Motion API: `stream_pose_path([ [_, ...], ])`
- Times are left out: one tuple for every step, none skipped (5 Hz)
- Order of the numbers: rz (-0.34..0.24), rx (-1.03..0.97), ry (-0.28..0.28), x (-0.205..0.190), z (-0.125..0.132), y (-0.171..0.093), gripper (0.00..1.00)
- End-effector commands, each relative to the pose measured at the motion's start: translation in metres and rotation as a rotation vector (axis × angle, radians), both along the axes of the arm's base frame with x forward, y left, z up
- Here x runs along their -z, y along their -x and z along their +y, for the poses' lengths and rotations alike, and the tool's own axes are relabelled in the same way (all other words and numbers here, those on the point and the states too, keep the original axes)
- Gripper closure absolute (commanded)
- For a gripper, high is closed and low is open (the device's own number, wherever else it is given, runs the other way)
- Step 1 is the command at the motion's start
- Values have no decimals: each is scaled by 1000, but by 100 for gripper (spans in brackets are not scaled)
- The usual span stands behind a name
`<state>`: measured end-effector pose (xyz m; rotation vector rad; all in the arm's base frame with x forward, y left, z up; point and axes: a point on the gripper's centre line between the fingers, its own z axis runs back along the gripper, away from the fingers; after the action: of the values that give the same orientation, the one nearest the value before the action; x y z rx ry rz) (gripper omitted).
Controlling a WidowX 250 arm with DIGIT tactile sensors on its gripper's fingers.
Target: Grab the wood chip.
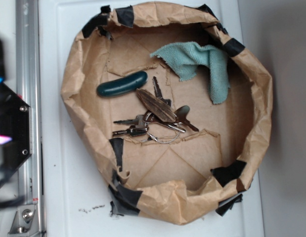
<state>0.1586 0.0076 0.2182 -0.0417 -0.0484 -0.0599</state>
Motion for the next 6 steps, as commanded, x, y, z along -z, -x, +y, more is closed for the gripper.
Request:
stream_pose_path([
  [6,172,-24,29,14,-75,0],
  [31,263,-25,61,8,-87,0],
  [69,282,-17,90,5,-95,0],
  [40,306,-32,123,-2,-92,0],
  [23,310,-31,153,0,-94,0],
  [43,338,-86,177,-1,-96,0],
])
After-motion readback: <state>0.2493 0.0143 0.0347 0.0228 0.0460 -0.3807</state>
